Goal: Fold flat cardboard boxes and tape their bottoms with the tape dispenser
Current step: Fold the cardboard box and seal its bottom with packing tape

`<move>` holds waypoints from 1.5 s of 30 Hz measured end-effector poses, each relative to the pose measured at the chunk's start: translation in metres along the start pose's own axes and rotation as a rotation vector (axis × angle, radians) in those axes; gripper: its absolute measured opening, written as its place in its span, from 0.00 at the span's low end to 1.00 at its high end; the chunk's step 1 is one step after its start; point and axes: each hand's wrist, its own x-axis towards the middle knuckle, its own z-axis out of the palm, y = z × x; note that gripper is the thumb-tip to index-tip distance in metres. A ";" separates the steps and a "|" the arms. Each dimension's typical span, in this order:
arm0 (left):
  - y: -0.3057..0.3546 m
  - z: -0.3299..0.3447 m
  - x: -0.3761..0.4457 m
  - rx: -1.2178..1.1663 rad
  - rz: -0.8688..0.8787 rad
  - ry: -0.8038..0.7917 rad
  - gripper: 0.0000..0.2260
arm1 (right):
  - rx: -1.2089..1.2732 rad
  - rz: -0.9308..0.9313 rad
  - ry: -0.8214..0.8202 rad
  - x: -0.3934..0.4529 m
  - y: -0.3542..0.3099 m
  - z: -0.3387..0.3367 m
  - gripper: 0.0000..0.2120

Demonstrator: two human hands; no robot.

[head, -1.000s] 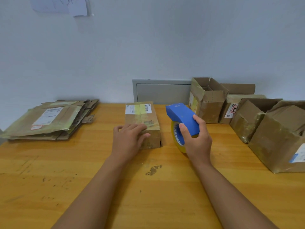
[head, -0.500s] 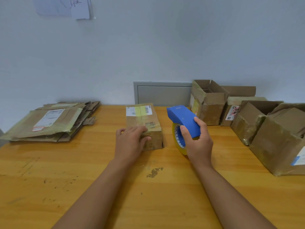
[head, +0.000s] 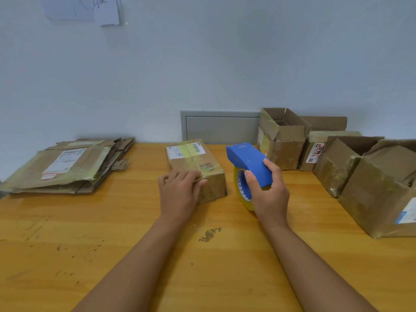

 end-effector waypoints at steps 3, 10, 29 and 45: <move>-0.002 0.001 0.001 -0.045 -0.015 0.001 0.05 | 0.003 0.000 0.004 0.000 0.000 0.000 0.26; -0.007 -0.006 0.007 -0.118 0.011 -0.080 0.05 | 0.020 0.008 0.011 0.000 0.000 0.001 0.28; -0.016 -0.006 0.005 -0.187 0.026 -0.179 0.15 | 0.039 0.017 0.012 -0.001 -0.003 -0.001 0.29; -0.032 -0.011 0.006 -0.477 -0.035 -0.266 0.11 | 0.060 0.018 0.009 -0.001 0.001 -0.001 0.25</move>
